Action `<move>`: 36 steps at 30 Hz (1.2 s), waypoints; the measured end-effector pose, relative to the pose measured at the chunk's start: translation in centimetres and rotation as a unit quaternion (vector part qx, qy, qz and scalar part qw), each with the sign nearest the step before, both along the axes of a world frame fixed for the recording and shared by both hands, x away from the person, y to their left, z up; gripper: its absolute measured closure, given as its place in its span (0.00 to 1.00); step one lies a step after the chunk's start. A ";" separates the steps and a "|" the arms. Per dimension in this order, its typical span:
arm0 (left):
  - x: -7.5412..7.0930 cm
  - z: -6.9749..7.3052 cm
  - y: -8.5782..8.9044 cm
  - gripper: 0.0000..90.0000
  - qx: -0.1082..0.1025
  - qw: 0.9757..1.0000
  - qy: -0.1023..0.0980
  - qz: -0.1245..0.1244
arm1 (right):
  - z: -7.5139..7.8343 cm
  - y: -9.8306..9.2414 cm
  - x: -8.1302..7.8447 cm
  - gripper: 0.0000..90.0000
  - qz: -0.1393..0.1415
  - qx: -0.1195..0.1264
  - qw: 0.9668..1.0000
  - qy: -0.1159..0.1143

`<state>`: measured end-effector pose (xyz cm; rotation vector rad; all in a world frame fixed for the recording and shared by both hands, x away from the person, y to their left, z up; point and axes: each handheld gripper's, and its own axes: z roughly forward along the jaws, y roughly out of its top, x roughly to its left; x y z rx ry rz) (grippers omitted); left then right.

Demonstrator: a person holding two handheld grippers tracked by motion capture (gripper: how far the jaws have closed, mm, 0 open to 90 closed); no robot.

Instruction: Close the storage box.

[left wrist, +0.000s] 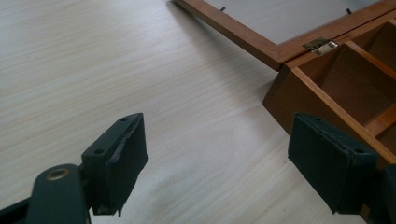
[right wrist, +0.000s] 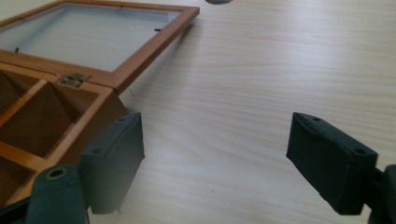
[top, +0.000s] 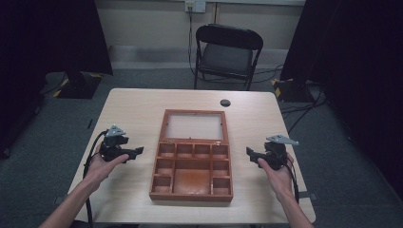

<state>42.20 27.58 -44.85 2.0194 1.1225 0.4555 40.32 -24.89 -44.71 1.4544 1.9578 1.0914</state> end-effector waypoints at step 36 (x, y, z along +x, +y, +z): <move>8.1 0.0 -5.9 0.22 -0.042 0.998 0.044 0.002 | -0.2 8.5 10.1 0.22 0.082 0.006 0.995 0.057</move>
